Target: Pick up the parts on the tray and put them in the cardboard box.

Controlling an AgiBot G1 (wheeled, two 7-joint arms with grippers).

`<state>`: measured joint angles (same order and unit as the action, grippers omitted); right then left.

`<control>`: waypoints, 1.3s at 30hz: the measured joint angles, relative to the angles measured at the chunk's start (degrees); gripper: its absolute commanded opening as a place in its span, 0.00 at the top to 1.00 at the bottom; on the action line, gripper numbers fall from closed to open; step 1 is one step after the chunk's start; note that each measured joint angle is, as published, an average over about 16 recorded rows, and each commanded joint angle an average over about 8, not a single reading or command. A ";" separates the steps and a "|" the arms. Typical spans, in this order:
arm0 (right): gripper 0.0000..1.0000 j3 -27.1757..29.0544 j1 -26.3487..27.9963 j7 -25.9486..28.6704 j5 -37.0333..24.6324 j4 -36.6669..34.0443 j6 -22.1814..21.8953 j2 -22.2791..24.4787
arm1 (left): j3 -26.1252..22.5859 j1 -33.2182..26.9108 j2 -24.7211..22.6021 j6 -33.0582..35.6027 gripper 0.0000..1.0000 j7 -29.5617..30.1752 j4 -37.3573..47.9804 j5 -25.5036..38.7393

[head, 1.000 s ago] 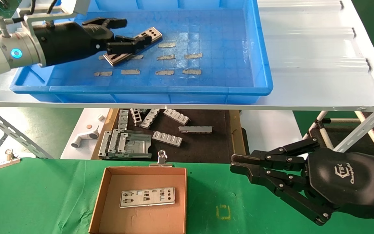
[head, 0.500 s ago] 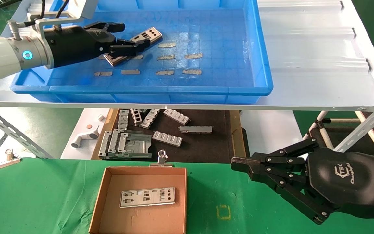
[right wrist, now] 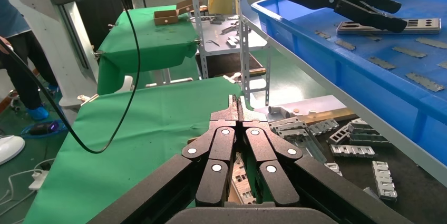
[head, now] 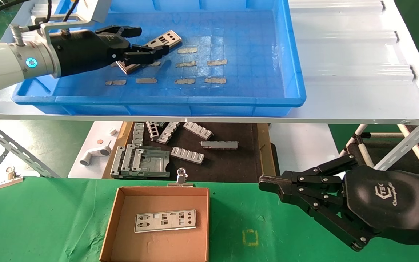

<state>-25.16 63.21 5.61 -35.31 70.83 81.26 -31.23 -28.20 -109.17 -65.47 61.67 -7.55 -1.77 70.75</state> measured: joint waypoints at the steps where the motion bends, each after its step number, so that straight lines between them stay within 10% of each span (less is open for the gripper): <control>1: 1.00 0.00 0.00 0.00 0.00 0.00 0.00 0.00 | 0.01 -0.01 -0.03 0.01 1.00 -0.10 0.09 -0.01; 39: 1.00 0.00 0.00 0.00 0.00 0.00 0.00 0.00 | 0.40 -1.29 0.53 3.15 1.00 -3.13 0.65 -0.56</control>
<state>-25.16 63.21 5.61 -35.31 70.83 81.26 -31.23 -27.80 -110.46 -64.94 64.83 -10.67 -1.13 70.19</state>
